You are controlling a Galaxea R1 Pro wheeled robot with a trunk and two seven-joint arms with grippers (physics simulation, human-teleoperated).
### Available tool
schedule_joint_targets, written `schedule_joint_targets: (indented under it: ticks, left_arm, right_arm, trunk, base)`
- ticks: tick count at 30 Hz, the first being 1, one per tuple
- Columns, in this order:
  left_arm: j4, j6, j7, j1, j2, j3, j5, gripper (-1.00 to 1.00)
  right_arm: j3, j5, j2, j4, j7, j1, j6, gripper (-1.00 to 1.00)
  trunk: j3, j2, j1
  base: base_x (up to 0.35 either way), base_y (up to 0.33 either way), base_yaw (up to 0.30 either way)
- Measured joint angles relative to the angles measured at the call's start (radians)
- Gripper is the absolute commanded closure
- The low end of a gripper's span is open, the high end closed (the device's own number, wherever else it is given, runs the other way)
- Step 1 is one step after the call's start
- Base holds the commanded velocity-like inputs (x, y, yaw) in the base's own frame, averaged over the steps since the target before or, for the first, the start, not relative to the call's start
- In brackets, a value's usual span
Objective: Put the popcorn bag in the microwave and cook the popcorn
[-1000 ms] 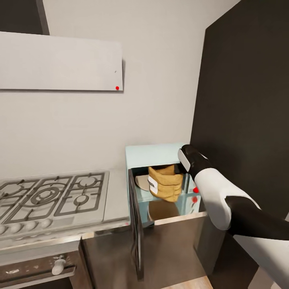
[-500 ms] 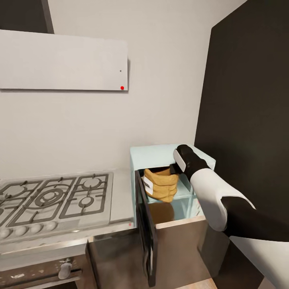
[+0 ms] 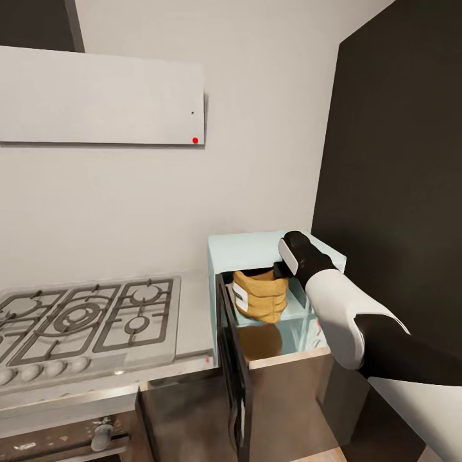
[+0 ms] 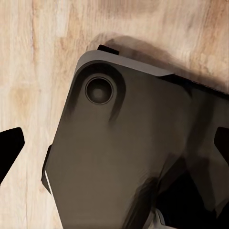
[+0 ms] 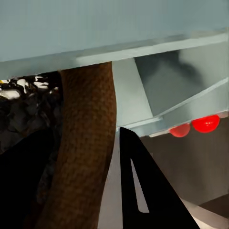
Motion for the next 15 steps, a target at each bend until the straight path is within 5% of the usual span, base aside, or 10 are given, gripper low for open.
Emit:
schedule_joint_targets:
  ticks: [6,7,15]
  left_arm:
    - [0.0,0.0,0.0,0.0,0.0,0.0,0.001,-1.0]
    - [0.0,0.0,0.0,0.0,0.0,0.0,0.001,-1.0]
    - [0.0,-0.001,0.0,0.0,0.0,0.0,0.001,-1.0]
  right_arm:
    - [0.0,0.0,0.0,0.0,0.0,0.0,0.0,1.0]
    - [0.0,-0.001,0.0,0.0,0.0,0.0,0.0,-1.0]
    - [0.0,-0.01,-0.001,-0.001,0.007,0.0,0.0,-1.0]
  trunk:
    - [0.0,0.0,0.0]
    - [0.0,0.0,0.0]
    - [0.0,0.0,0.0]
  base:
    - [0.031,0.0,0.0]
    - [0.001,0.0,0.0]
    - [0.0,0.0,0.0]
